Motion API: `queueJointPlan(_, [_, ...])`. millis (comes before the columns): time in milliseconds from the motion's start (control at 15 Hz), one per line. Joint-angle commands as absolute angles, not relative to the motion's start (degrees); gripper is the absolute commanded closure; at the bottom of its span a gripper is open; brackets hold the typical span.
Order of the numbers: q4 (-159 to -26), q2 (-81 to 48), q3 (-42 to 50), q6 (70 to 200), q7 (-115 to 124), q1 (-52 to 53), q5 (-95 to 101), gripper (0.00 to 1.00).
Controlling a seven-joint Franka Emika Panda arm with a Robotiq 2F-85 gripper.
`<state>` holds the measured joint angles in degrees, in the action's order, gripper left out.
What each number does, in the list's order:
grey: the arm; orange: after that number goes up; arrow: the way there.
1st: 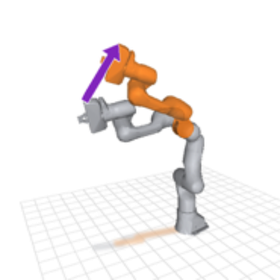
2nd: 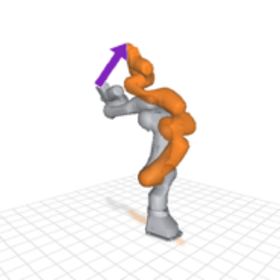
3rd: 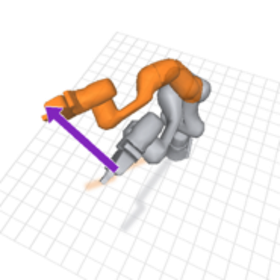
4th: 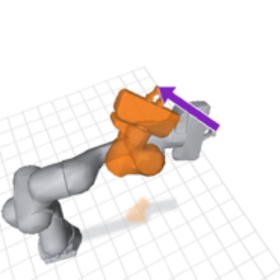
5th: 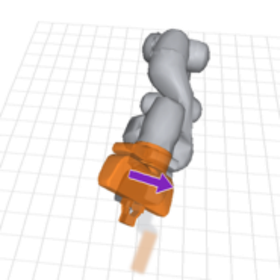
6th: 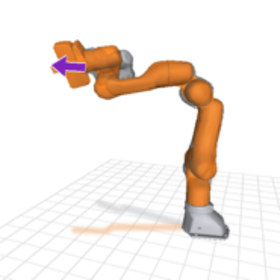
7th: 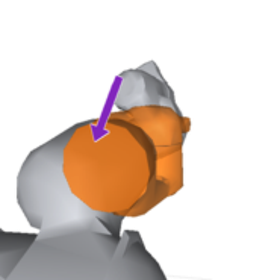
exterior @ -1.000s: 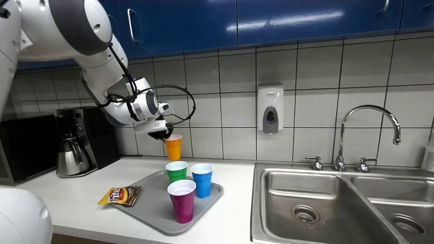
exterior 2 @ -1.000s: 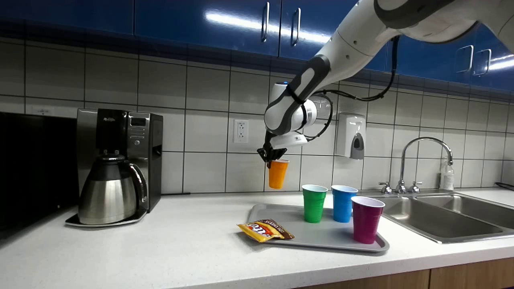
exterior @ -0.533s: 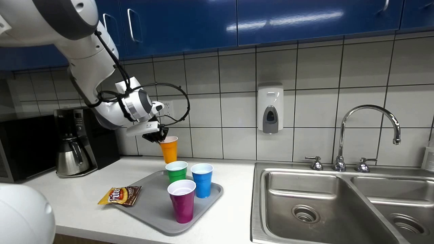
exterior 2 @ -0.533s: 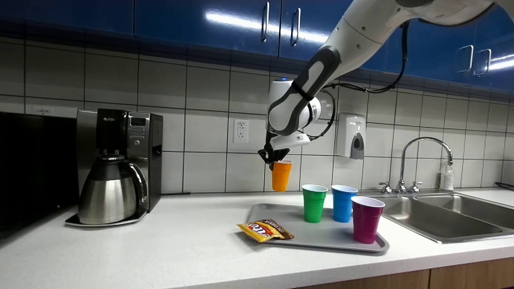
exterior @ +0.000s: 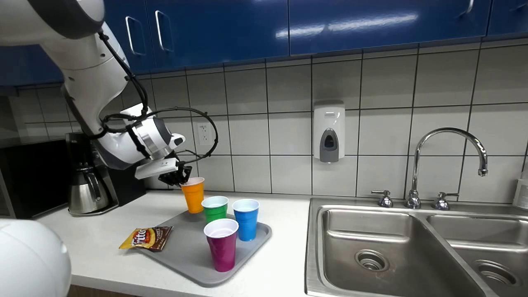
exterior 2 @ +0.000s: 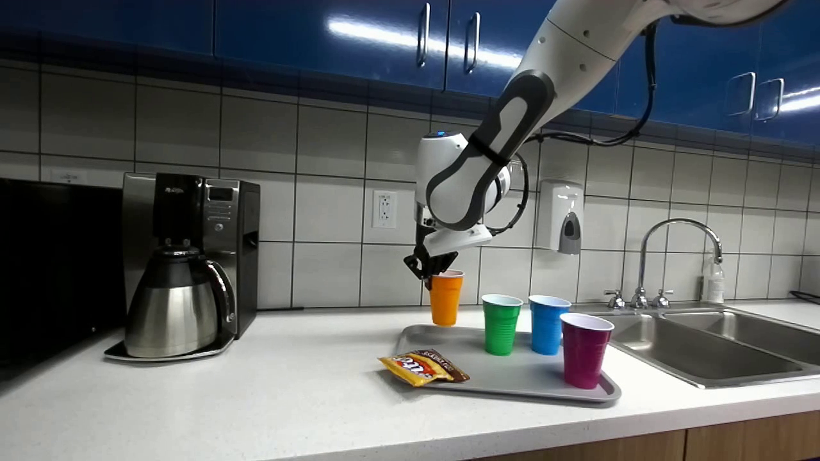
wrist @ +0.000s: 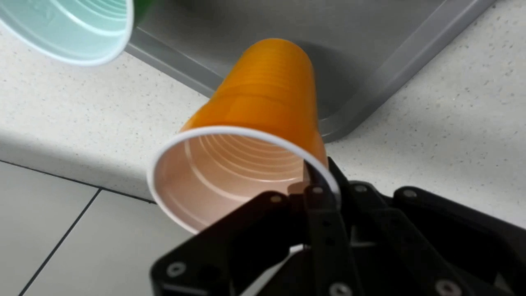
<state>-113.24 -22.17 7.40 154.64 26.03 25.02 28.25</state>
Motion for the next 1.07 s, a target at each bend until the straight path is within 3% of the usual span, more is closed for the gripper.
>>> queueJointPlan(0, [-116.2, -20.5, 7.8, 154.1, 30.0, 26.0, 32.3, 0.99])
queueJointPlan(1000, [-115.8, -24.5, 5.7, 157.3, 31.9, 24.9, 29.9, 0.99])
